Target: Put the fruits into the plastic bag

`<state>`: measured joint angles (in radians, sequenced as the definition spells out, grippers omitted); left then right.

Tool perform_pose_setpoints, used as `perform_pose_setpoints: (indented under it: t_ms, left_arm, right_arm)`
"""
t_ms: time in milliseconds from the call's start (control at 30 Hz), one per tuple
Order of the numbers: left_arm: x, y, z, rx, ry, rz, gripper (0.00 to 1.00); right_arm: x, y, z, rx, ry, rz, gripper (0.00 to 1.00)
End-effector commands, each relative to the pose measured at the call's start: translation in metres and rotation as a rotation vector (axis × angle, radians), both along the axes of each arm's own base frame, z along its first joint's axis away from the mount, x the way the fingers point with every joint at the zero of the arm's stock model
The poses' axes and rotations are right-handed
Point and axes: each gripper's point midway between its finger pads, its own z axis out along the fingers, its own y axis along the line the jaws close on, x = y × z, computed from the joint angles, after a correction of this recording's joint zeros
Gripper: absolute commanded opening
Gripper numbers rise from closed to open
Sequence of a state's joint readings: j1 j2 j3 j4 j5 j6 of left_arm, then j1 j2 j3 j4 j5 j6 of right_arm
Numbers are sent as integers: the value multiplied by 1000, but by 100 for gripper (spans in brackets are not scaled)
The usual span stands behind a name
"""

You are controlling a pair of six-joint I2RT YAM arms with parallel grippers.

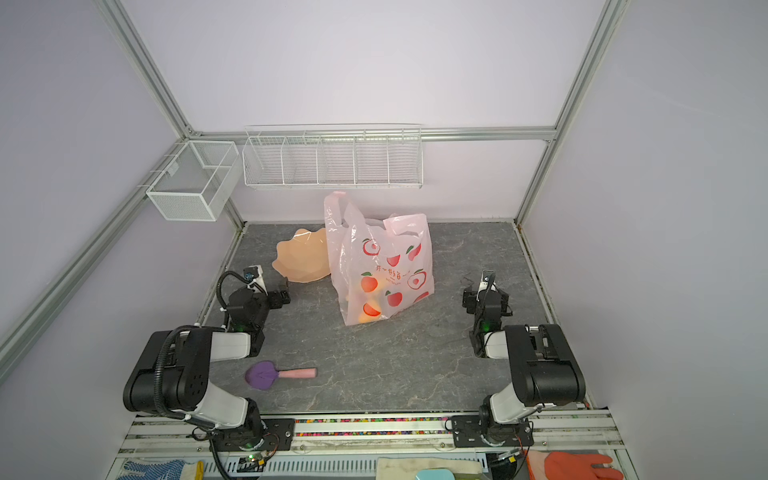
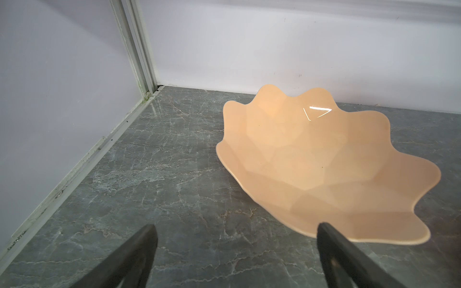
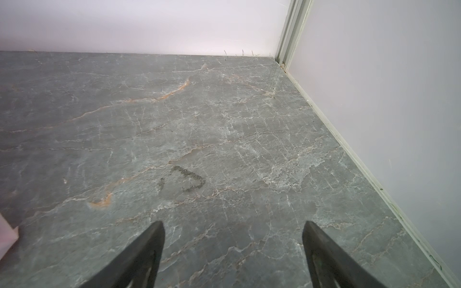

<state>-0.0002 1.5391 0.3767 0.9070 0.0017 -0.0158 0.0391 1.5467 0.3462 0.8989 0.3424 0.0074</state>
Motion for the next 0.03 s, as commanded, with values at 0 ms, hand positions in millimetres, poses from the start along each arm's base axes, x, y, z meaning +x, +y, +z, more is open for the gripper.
perform_pose_setpoints:
  t_ms: [0]
  left_arm:
    - [2,0,1,7,-7,-11,99]
  right_arm:
    - [6,1,14,8,-52,6,89]
